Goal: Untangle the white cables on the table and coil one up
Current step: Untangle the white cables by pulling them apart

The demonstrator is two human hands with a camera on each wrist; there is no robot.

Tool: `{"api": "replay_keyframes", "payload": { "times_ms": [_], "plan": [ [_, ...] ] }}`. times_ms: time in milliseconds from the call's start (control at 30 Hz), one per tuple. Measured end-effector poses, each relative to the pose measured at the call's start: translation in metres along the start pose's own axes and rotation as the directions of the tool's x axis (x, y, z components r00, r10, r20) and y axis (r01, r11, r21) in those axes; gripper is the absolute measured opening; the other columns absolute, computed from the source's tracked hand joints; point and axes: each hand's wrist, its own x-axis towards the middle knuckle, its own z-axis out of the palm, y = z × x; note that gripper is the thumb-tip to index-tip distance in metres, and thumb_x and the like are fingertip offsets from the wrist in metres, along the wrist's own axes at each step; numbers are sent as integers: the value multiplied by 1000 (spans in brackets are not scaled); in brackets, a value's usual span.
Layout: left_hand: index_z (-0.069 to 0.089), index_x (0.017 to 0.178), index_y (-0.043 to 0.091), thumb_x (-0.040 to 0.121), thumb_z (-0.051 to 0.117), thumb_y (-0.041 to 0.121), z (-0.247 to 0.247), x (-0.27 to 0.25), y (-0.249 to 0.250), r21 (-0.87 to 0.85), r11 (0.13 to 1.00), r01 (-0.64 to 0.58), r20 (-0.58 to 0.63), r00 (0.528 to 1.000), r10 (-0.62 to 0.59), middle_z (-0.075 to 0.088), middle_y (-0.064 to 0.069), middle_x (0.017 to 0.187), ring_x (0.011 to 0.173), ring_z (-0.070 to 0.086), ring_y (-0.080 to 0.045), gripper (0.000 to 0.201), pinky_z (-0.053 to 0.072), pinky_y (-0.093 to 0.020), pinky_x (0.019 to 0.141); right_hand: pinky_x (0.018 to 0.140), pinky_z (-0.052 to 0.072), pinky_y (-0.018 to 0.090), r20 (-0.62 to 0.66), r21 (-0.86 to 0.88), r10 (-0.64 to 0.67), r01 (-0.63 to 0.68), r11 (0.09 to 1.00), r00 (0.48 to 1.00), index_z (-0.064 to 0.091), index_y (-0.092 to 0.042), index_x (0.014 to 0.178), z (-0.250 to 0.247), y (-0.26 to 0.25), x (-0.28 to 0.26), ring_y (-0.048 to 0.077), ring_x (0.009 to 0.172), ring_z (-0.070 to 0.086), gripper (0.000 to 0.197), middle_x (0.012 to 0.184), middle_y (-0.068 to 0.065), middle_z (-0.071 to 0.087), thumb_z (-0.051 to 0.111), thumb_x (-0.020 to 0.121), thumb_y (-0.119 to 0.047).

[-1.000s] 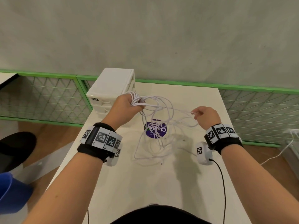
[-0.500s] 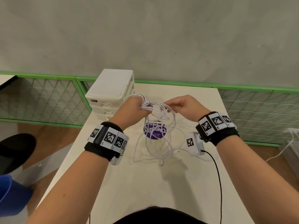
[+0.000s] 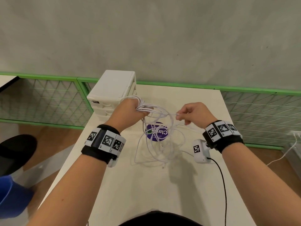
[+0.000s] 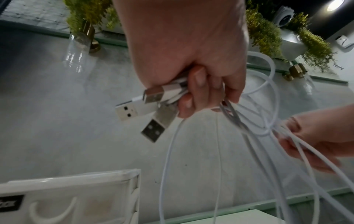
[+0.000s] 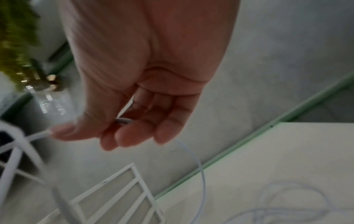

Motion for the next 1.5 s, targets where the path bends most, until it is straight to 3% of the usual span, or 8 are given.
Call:
{"api": "replay_keyframes", "payload": {
  "times_ms": [233,533,700,800,900,1033,1267,1500],
  "plan": [
    [44,57,10,87,68,25,-5,-2,-25,-17,996,93,-78,992,-94,41,-4,60,58,40,-18,41,33,-33,58,47,42,25,-327,-70,176,-209,975,928,63,-13,70,-30,56,-14,13,38,48,16,69,4,70,69,83,-21],
    [44,57,13,92,58,22,-6,-1,-34,73,995,70,-214,975,-53,41,-1,60,57,41,-18,39,29,-25,52,51,33,24,-441,-253,432,-570,781,787,62,-9,80,-45,103,-20,12,61,54,23,70,2,70,61,88,-30],
    [45,58,19,93,59,19,-14,-3,-44,-34,997,71,-296,952,-78,51,-3,64,62,51,-16,38,40,-26,55,75,47,31,-377,-431,551,-667,607,745,65,-5,92,-47,121,-28,30,94,62,29,99,13,70,58,90,-33],
    [41,56,17,94,59,21,-7,-1,-32,28,999,33,-174,984,-28,44,-1,62,59,46,-16,42,34,-20,54,95,41,36,-352,-573,497,-603,555,793,54,-8,125,-30,110,-20,32,119,50,43,130,14,55,55,92,-35],
    [37,56,17,95,58,26,-1,3,-19,76,997,14,-117,993,-5,38,0,59,55,38,-14,45,28,-29,53,108,28,35,-276,-548,28,-181,817,961,43,-13,139,-10,77,-5,29,133,36,49,144,10,43,54,91,-14],
    [36,57,19,96,57,28,5,8,-4,61,998,-30,-64,997,34,38,2,59,54,37,-9,45,27,-28,52,110,27,25,-52,-379,-348,304,874,936,52,-19,132,17,10,8,15,128,42,44,136,0,52,51,91,-2],
    [40,59,15,95,57,26,-9,15,1,35,999,11,-179,984,-5,38,1,59,53,35,-10,42,26,-27,50,77,39,0,270,-122,-119,157,980,955,66,-9,111,22,-27,7,-3,87,58,23,102,-6,66,51,95,-7],
    [51,70,4,96,56,32,-16,13,-14,-11,998,62,-289,955,-63,39,-1,58,55,38,-18,39,28,-32,54,78,40,27,-142,-313,-163,111,943,976,67,-13,91,-7,4,16,18,86,54,23,99,8,68,45,95,-7]
  ]
}}
